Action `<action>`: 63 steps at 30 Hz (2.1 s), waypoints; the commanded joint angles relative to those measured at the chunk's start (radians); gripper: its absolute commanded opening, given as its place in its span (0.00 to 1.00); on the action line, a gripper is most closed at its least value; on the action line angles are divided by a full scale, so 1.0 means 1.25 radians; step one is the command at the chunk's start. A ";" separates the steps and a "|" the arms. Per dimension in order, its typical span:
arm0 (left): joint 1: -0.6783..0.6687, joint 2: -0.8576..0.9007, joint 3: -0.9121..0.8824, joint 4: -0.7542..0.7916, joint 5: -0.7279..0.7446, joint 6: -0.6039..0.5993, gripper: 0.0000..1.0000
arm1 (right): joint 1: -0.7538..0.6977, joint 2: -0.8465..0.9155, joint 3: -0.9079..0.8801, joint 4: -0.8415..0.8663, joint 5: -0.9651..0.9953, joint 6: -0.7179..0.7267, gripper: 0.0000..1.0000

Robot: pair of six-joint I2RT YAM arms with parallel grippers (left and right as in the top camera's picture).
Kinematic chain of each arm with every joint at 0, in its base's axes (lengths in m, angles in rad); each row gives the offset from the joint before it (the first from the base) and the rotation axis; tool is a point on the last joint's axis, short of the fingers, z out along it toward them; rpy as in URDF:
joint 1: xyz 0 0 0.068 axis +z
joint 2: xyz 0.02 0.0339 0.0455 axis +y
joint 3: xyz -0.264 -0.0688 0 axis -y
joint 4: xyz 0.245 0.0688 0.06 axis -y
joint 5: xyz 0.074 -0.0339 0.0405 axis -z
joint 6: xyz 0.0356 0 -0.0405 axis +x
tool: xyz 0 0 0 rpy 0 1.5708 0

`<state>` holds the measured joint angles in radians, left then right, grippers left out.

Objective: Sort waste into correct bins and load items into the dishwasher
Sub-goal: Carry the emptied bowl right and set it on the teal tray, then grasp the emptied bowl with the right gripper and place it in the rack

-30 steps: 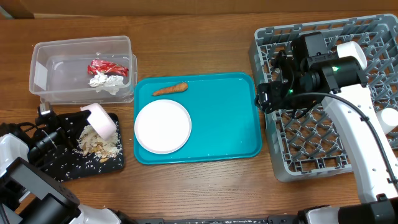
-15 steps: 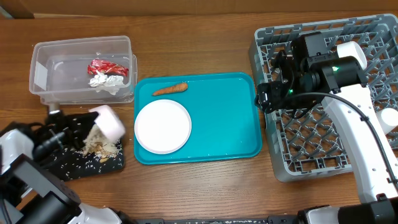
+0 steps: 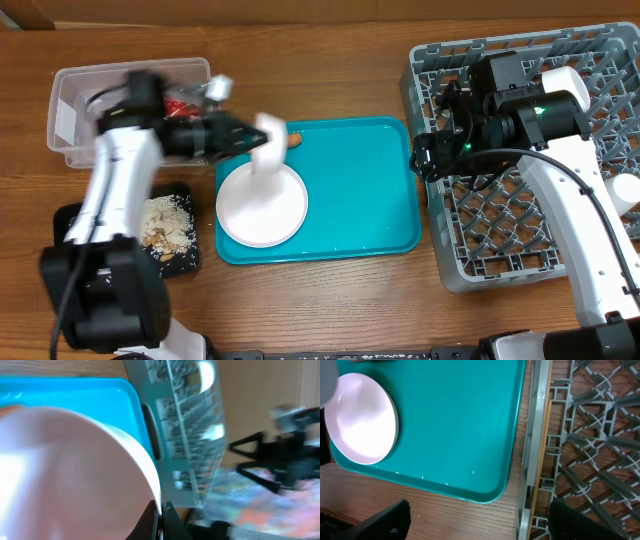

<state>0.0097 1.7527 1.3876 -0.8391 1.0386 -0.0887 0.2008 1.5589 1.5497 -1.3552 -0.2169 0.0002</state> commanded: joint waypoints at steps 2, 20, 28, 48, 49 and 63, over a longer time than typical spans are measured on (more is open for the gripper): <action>-0.192 0.001 0.024 0.072 -0.333 -0.127 0.04 | 0.001 -0.005 -0.001 0.002 0.006 0.002 0.90; -0.497 0.119 0.033 0.157 -0.746 -0.183 0.17 | 0.001 -0.005 -0.001 0.002 0.005 0.003 0.90; -0.421 0.066 0.178 -0.031 -0.750 -0.181 0.93 | 0.001 -0.005 -0.001 0.031 0.005 0.003 0.90; 0.080 -0.084 0.231 -0.362 -0.768 -0.219 0.99 | 0.153 0.247 -0.005 0.227 0.009 0.119 0.88; 0.087 -0.084 0.231 -0.363 -0.768 -0.219 0.99 | 0.155 0.267 -0.005 0.230 0.016 0.128 0.85; 0.095 -0.084 0.231 -0.359 -0.768 -0.219 0.99 | 0.158 0.433 -0.005 0.294 0.017 0.172 0.31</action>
<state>0.1287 1.6558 1.6642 -1.2900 0.0811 -0.3492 0.3950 2.0903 1.5478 -0.9958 -0.2012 0.2031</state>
